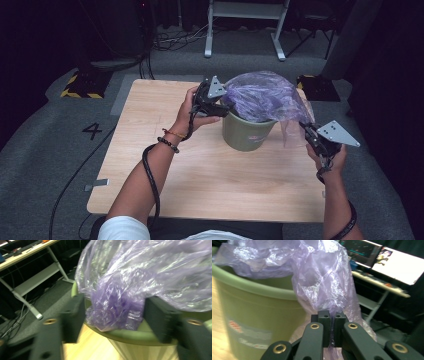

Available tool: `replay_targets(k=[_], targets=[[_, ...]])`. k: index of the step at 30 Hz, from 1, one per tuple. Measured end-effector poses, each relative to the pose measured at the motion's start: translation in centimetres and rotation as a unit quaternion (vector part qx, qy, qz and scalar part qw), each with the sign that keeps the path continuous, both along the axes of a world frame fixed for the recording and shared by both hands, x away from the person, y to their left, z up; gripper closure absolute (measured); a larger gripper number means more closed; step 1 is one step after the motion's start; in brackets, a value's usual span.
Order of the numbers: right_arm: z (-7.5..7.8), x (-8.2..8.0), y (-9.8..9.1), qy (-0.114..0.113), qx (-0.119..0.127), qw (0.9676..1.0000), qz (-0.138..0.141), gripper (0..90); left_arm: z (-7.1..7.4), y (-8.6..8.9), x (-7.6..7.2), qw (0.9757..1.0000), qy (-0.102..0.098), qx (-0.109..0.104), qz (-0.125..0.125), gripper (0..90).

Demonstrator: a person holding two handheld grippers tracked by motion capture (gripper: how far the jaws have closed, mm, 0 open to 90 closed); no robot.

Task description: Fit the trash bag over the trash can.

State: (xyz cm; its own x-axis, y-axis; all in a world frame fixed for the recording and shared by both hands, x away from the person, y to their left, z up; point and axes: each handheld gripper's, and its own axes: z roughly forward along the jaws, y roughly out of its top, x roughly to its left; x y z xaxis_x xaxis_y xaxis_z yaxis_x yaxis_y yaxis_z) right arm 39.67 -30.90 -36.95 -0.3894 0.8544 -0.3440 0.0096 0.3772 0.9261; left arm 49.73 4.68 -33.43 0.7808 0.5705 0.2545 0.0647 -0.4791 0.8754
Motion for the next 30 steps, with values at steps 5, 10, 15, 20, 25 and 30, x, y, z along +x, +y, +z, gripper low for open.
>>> replay_targets(k=[5,10,15,20,25,30], targets=[[0.9,-0.5,-0.3,-0.004,-0.028,0.9991,-0.031,89.6,0.3,-0.5,-0.6,0.9999,-0.006,0.001,-0.010,28.0],[1.0,-0.6,-1.6,-0.003,-0.024,0.9980,-0.059,89.5,0.1,-1.1,-0.2,0.9991,0.007,0.022,-0.035,46.5],[1.6,-1.0,-1.5,-0.017,-0.028,0.9976,-0.061,89.5,0.1,-1.9,0.0,0.9996,0.007,0.003,-0.027,31.6],[2.3,-1.1,-0.2,-0.027,-0.053,0.9971,-0.047,89.4,0.2,-1.1,-0.2,0.9997,0.006,-0.025,-0.004,16.5],[2.9,-1.1,1.4,-0.032,-0.071,0.9965,-0.031,89.4,0.1,-0.9,0.2,0.9996,0.027,-0.008,0.009,21.7],[3.3,-1.4,1.8,-0.037,-0.053,0.9974,-0.032,89.3,0.1,-3.5,0.0,0.9986,0.036,0.037,0.000,20.1]])
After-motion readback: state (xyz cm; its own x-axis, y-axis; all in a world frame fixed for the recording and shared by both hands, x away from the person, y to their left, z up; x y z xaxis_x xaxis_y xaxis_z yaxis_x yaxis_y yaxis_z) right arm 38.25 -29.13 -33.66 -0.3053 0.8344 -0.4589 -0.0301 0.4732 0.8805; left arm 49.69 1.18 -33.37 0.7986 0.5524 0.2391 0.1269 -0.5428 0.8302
